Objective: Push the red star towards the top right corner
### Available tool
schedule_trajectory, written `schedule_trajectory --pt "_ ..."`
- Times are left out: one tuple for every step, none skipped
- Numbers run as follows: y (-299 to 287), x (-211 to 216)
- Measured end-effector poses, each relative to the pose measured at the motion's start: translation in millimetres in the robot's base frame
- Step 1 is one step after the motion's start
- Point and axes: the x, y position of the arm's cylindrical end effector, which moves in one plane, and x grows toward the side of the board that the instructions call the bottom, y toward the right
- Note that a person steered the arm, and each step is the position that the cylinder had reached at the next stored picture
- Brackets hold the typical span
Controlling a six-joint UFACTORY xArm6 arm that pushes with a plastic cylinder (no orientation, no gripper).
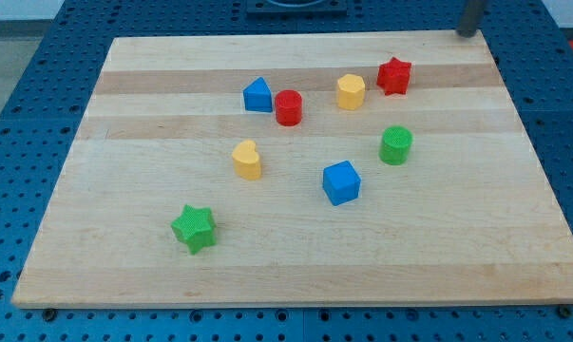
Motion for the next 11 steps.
schedule_trajectory --pt "-72 0" --pt "-123 16" --pt "-128 46" --pt "-128 69" --pt "-130 73" --pt "-134 93" --pt "-136 109" --pt "-134 128" --pt "-123 149" --pt "-92 146" --pt "-64 120"
